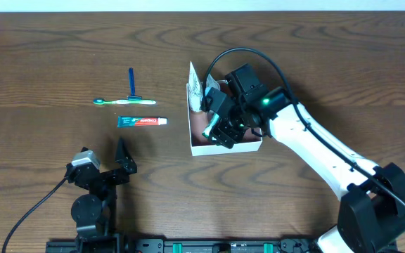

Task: Pack container
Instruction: 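Carry the soap bar into the box beside the bottle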

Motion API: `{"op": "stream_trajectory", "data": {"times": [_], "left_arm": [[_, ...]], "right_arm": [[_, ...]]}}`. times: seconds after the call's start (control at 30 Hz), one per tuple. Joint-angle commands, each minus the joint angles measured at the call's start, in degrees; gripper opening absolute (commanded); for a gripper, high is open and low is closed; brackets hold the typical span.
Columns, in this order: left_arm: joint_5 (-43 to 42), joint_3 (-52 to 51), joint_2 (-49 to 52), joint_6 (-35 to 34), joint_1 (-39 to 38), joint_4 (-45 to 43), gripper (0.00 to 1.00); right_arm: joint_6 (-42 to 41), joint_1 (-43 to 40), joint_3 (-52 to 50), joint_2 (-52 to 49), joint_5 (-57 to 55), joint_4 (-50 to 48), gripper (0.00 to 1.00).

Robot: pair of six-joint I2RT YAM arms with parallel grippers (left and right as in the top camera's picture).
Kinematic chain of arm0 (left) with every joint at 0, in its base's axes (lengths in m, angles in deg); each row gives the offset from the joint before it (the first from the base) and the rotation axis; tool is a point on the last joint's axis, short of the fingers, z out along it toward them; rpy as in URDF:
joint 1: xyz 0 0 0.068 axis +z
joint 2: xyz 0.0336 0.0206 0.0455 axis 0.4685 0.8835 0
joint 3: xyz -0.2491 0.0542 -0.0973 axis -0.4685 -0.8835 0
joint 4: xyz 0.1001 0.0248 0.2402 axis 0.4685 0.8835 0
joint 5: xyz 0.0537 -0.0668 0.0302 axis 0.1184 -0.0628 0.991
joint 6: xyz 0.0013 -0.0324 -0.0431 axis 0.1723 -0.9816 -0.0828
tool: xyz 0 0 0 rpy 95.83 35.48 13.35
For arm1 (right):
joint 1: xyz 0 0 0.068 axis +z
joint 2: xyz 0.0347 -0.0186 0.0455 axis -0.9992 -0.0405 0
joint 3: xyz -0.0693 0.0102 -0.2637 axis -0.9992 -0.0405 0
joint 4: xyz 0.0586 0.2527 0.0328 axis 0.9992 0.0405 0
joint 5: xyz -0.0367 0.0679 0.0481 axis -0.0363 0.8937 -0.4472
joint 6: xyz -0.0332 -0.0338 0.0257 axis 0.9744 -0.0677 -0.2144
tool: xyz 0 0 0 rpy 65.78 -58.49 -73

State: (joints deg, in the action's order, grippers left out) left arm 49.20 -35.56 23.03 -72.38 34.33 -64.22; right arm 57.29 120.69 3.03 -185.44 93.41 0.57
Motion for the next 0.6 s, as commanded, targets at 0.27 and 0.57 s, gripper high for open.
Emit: {"op": "stream_trajectory", "data": {"times": [0.27, 0.57], "left_arm": [[0.31, -1.09, 0.0, 0.72, 0.28, 1.84, 0.98], [0.28, -1.09, 0.0, 0.72, 0.28, 1.84, 0.98]], "right_arm": [[5.2, 0.44, 0.66, 0.26, -0.5, -7.06, 0.55], [7.65, 1.14, 0.66, 0.24, -0.26, -9.81, 0.72]]}}
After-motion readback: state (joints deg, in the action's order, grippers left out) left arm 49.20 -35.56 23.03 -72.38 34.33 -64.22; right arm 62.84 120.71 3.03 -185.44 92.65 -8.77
